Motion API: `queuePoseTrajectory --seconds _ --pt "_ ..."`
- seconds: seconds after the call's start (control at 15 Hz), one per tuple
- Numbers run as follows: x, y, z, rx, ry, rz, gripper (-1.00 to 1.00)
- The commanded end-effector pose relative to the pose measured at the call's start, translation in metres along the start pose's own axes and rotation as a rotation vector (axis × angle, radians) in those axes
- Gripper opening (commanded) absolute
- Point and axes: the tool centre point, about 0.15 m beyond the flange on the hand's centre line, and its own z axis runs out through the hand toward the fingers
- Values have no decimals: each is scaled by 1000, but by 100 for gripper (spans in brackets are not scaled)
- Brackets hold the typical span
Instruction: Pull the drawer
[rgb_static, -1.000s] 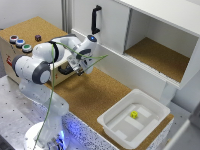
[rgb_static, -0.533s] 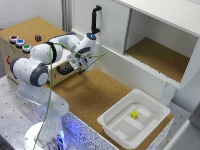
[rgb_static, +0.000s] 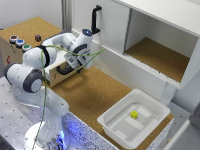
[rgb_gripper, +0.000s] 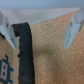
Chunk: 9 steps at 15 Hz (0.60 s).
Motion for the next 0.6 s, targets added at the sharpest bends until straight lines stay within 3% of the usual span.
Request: queuePoseTrajectory --seconds 0.0,0.07,0.27,0.53 --pt "1 0 -31 -25 -106 -45 100" --pt "-2 -11 -43 -27 -133 -69 100" --pt "-11 -71 -74 -150 -219 -238 100" --pt "-4 -170 -69 -199 -299 -505 100"
